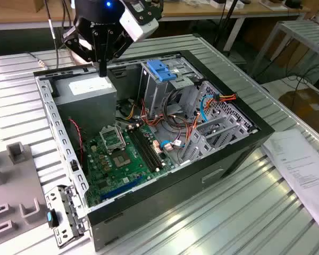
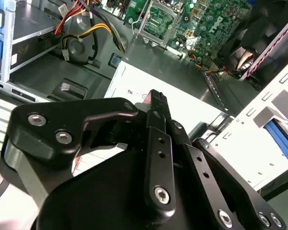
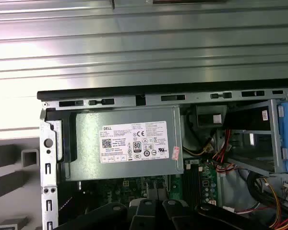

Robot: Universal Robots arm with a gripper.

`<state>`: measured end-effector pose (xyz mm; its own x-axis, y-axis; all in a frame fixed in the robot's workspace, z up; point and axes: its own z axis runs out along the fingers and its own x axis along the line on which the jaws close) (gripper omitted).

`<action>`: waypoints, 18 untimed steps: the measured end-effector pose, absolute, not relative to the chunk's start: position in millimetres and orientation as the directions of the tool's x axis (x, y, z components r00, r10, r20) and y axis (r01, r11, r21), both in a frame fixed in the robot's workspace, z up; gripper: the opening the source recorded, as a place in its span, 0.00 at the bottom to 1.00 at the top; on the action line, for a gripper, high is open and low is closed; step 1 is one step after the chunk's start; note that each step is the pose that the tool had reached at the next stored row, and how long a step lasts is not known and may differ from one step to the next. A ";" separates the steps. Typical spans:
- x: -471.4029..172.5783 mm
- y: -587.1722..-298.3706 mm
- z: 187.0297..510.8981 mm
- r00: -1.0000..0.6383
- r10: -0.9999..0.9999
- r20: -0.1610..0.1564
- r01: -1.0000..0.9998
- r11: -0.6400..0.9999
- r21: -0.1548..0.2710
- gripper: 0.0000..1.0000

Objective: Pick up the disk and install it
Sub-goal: 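Reach for the disk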

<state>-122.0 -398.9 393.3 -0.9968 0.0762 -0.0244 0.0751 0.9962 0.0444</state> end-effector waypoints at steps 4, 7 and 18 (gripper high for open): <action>-125.3 -398.9 393.3 -0.997 0.076 -0.024 0.075 0.996 0.044 0.11; -125.4 -398.9 393.3 -0.997 0.076 -0.024 0.075 0.996 0.044 0.11; -125.6 -398.9 393.3 -0.997 0.076 -0.024 0.075 0.996 0.044 0.11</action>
